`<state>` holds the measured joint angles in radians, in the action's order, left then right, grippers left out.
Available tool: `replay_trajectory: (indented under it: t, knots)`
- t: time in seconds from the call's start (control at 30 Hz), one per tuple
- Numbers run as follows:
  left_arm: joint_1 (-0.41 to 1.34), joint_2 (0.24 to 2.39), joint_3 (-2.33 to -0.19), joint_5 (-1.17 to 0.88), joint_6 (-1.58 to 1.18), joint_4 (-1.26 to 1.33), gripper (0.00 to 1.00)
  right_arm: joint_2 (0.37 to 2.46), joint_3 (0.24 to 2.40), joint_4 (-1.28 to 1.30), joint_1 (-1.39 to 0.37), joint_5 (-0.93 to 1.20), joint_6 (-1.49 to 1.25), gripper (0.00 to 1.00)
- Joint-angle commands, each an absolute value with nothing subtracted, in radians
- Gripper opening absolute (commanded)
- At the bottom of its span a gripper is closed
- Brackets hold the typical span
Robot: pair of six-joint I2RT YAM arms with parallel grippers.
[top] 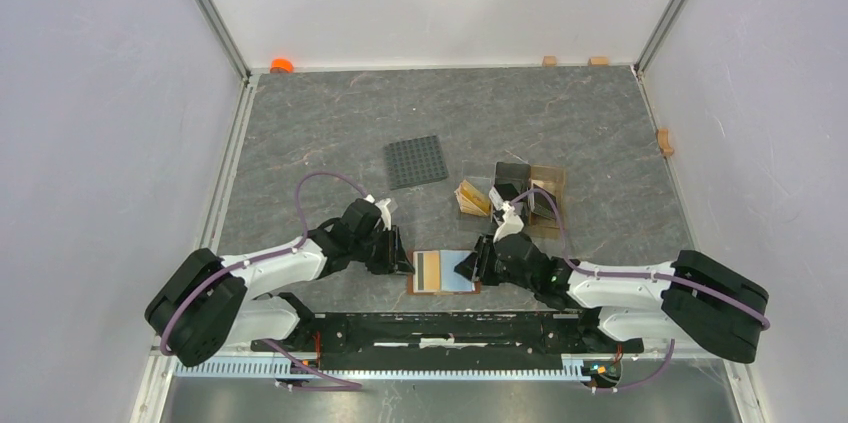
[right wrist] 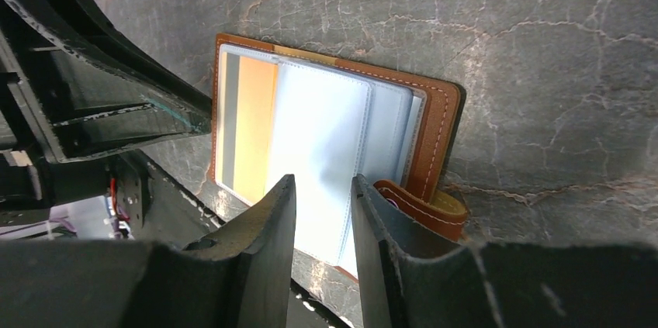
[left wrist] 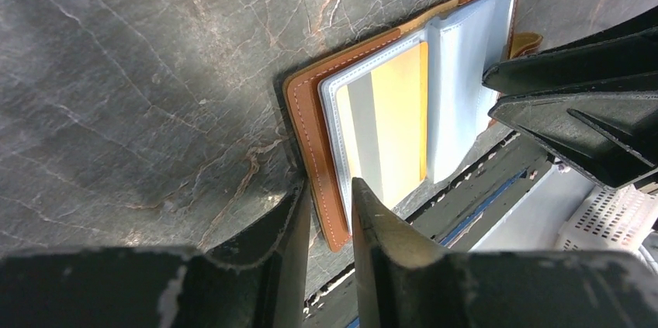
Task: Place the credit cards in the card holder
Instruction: Turn over the card slot in the card holder.
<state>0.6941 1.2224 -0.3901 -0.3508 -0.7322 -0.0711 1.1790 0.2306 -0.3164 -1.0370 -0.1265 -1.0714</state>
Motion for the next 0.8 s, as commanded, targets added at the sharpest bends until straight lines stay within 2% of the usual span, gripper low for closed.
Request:
replay_trajectory:
  t: [0.0,0.3,0.77]
  knots:
    - [0.704,1.224,-0.386,-0.377,-0.761,-0.018,0.32,1.202,0.186,-0.430,-1.029,-0.077,-1.102,0.38]
    - [0.704,1.221,-0.386,-0.373,-0.762,-0.018,0.31,1.211,0.168,-0.574,-1.026,-0.051,-1.100,0.37]
    - [0.704,1.222,-0.403,-0.352,-0.770,-0.040,0.31,1.223,0.224,-0.619,-1.027,-0.037,-1.035,0.38]
